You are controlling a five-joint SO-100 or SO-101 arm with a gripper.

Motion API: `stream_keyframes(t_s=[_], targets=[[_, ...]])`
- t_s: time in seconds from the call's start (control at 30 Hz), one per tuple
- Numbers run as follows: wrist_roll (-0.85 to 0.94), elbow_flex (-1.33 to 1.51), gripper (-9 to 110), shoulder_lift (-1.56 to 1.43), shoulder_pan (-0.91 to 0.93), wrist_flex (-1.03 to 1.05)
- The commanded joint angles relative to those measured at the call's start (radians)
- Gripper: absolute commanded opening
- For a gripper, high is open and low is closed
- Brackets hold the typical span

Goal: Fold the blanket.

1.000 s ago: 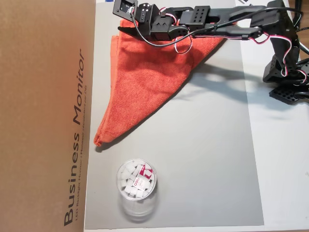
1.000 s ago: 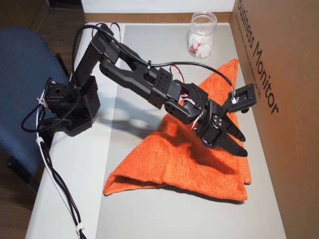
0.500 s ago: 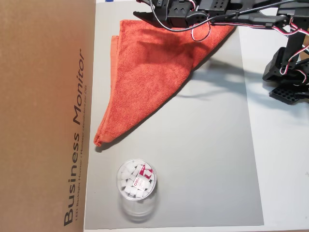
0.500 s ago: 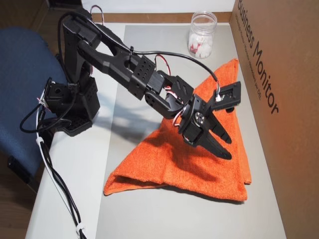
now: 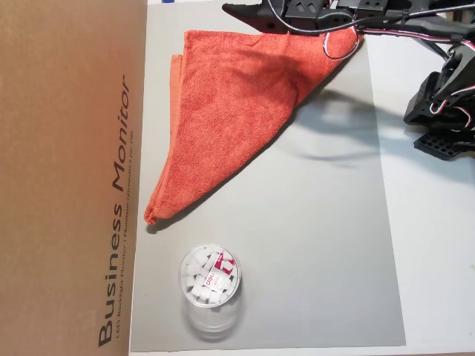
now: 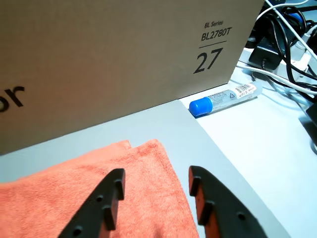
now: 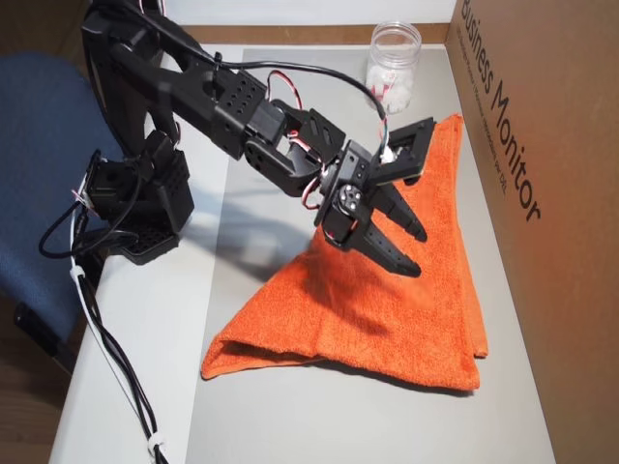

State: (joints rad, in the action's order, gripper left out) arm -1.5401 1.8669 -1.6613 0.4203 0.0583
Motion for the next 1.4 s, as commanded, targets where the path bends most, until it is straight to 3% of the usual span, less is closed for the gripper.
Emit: stream_keyframes(t_s=[0.0,0.33,0.7,1.0,1.37], targets=[[-0.038,0.028,13,-0.124,0.005,-0.002],[-0.158,0.198,12,-0.354,0.014,0.029],[-0.394,0.21,12,-0.594,0.054,0.512],[-0.627,0.213,12,-0.752,0.095,0.762],[-0.724,0.459,12,-1.017,0.236,0.801]])
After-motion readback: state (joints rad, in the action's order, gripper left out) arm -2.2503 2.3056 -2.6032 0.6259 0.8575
